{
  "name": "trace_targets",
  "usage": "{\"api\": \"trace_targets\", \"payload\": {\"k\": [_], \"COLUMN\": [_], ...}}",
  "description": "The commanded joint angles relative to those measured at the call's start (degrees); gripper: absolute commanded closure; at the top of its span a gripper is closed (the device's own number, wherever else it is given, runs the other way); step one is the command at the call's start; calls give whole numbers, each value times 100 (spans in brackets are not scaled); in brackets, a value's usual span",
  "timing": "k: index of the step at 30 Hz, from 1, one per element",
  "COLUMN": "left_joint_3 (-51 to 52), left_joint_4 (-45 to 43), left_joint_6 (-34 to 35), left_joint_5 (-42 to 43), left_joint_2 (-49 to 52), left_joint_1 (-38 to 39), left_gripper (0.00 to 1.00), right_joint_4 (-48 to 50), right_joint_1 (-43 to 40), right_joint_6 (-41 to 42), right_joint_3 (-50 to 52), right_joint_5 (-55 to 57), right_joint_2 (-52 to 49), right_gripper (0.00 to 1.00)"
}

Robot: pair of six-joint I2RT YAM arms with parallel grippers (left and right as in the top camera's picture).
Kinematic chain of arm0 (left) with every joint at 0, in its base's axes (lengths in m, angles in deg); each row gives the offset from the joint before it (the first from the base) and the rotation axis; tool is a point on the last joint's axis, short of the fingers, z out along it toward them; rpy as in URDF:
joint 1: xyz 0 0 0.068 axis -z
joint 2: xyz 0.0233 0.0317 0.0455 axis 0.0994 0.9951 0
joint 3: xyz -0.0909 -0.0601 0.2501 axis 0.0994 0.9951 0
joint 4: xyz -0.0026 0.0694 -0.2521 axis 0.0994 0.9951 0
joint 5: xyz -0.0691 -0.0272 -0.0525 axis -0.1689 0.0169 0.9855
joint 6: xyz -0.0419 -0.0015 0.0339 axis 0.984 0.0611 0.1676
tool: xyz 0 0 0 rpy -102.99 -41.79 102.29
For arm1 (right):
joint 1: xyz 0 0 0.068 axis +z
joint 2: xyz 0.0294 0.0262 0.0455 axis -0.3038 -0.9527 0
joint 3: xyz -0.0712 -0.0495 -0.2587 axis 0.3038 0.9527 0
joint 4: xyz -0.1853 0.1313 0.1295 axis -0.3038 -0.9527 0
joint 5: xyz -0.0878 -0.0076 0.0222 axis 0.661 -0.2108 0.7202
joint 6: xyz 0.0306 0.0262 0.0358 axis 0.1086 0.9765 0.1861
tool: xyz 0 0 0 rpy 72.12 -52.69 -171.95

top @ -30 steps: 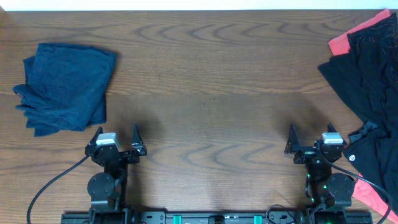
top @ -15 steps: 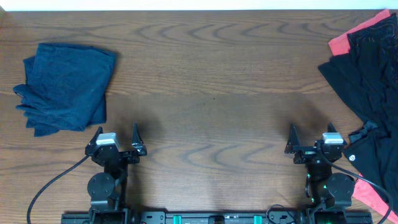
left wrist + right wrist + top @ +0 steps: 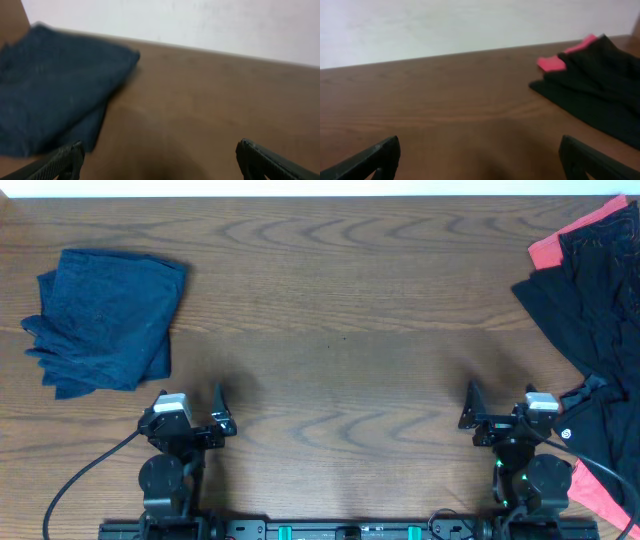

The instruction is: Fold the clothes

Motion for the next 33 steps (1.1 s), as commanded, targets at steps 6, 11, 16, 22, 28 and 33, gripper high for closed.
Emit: {"api": "trace_targets", "payload": {"k": [6,11,16,22,28,33], "left_joint_3": [-1202,-2138,-2822,-3377,-3412,-3412], "left_joint_4": [839,1290,1545,2247,2286,2284], "left_joint_6": [74,149,199,201,479,549], "left_joint_5": [-39,-39,678,844,866,863], "left_joint_2": [1091,2334,3512,4682,5174,5176], "left_joint_1": [-4,-4,-4,-9,-9,-9], "left_gripper": [2,2,2,2,2,2], "right_joint_4": [-743,-1215,-1808,-1738,-1904,-2072], "right_joint_1": [52,50,9,-175,-302,-769], "right_joint_6": [229,293,332,332,863,1722], "right_joint_3": [-1141,-1845,-2564,-3010,-3008,-3008], "right_joint_5": [693,796,964,743,1788,2592], "right_joint_2": [-1060,-2420,-3952,-5700,-6791,-7309], "right_gripper": [1,1,1,1,1,1]}}
